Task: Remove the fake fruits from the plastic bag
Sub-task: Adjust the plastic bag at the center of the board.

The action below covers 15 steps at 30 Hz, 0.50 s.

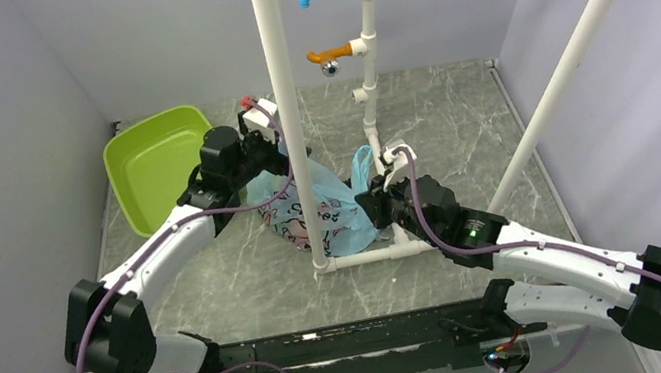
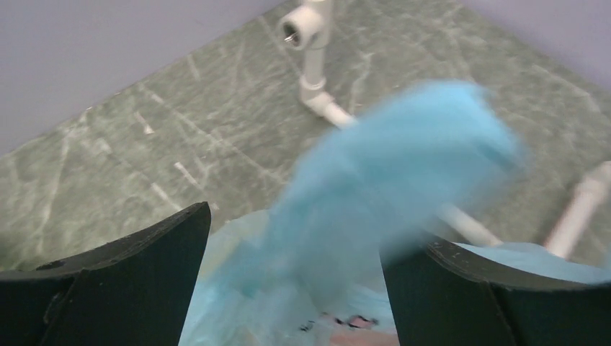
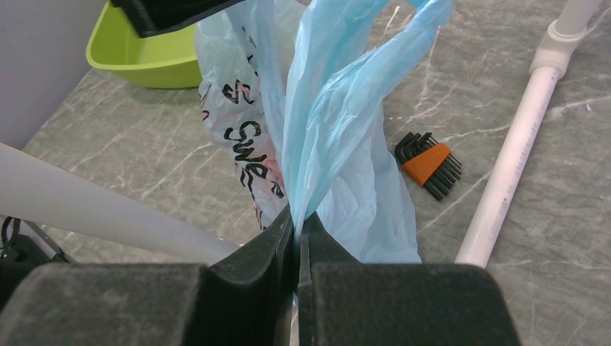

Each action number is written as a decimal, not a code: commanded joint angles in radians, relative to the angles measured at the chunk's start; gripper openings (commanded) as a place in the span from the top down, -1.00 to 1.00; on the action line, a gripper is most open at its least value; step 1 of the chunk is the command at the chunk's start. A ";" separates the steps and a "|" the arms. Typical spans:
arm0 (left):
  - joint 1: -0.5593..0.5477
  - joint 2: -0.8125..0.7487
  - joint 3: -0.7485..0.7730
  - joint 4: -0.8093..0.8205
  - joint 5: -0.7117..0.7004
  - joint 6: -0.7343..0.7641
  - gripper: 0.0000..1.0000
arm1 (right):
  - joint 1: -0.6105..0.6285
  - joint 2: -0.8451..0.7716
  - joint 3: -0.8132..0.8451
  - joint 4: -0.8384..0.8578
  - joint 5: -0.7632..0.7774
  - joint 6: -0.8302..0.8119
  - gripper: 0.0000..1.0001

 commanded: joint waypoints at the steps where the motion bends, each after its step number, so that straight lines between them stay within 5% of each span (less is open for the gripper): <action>1: 0.007 0.052 0.044 0.080 -0.080 0.064 -0.53 | 0.002 -0.053 0.019 0.004 -0.008 0.010 0.84; 7: 0.044 0.027 0.192 -0.206 -0.212 0.057 1.00 | 0.002 -0.113 -0.085 -0.071 -0.011 0.077 0.83; 15: 0.154 -0.096 0.057 -0.066 -0.147 -0.049 1.00 | 0.002 -0.125 -0.178 -0.100 -0.039 0.180 0.87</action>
